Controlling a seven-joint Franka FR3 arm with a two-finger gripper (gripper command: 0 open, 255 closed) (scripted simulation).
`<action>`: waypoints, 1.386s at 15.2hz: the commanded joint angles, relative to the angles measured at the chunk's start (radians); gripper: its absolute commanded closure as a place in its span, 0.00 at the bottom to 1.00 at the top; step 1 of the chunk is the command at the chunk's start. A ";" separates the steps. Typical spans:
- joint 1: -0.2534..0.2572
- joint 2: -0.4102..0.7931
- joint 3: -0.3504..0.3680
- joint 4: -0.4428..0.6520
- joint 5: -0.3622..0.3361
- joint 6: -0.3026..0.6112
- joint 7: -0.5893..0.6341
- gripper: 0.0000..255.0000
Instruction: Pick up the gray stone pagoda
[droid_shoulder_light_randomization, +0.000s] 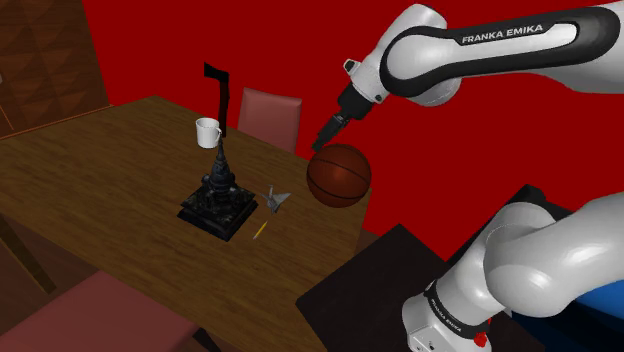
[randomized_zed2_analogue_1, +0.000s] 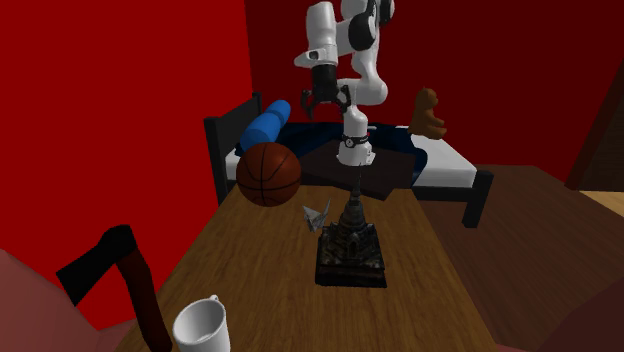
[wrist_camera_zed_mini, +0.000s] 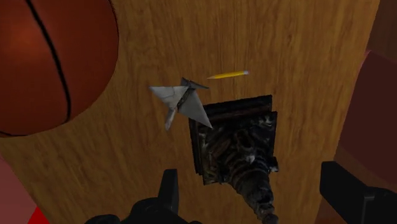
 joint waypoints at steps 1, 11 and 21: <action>0.040 0.074 -0.012 0.008 0.044 0.106 -0.071 0.00; 0.287 0.430 -0.090 0.175 0.496 0.440 -0.606 0.00; 0.302 0.717 0.010 0.461 1.012 0.504 -1.204 0.00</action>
